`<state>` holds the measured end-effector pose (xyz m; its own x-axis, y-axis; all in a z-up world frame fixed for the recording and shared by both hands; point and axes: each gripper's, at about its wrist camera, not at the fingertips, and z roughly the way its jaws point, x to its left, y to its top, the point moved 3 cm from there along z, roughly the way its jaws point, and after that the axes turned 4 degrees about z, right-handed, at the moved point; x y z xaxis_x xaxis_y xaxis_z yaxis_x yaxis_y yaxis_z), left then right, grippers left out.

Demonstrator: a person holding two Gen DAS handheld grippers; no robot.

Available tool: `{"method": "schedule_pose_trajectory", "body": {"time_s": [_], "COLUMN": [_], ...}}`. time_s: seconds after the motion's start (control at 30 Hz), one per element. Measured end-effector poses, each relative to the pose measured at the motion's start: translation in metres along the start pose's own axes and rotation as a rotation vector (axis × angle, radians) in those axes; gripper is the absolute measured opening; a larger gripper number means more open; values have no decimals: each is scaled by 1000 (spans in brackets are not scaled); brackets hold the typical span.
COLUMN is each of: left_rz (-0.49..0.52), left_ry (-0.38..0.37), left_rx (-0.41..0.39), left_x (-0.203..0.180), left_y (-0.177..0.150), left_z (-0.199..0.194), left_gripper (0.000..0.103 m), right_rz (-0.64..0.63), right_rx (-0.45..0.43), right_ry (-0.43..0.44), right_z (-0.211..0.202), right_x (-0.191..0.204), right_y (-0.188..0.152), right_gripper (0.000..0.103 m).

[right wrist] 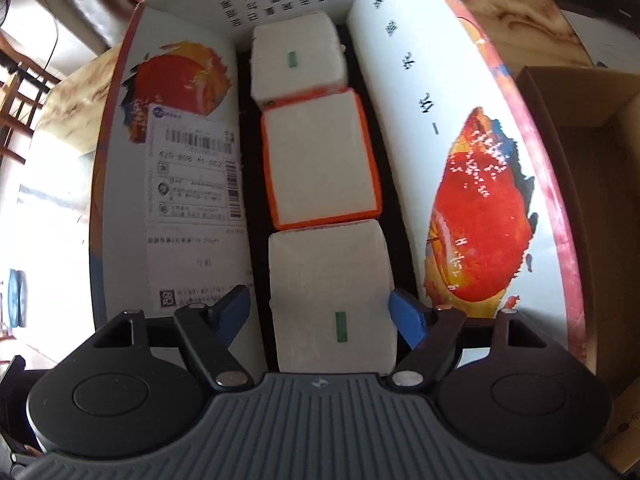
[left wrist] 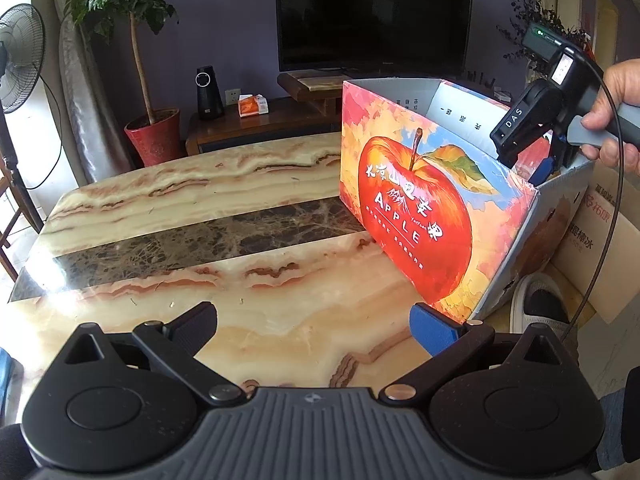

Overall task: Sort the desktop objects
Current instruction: 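Open the right gripper to release the pack beside the other packs, then move the right gripper to the wall of the empty brown cardboard box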

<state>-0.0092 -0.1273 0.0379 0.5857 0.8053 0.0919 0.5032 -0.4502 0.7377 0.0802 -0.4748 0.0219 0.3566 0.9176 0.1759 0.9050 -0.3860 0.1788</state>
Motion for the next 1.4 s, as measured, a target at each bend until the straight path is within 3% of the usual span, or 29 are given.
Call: {"method": "schedule_pose_trajectory", "body": {"time_s": [0.2,0.3,0.57,0.9,1.2,1.4], "left_rz": [-4,0,9,12,-8,-5], "left_ry": [-1,-1,-3,-10,-14,-15], "left_rx": [1,2,8,18,20,20], "left_x": [1,0,-2,-3,-1,-2], "left_y": [0,0,-1,-2,-2,-1], "left_z": [0,0,2,3,3,3], "left_gripper": [102,102,102,102,102,102], "right_rz": [-103,-158,-200,-366,-330,-342], "right_rx": [16,-1,-25,-73,-81,-197], "right_ry": [-69,-112,-133,-223,-166,-90], "right_z": [8,8,5,1,-14,-67], "right_x": [9,14,14,23,17,30], "right_y": [-5,-4,-3,-10,-2,4], "right_gripper": [77,72,70,70,72,72]}}
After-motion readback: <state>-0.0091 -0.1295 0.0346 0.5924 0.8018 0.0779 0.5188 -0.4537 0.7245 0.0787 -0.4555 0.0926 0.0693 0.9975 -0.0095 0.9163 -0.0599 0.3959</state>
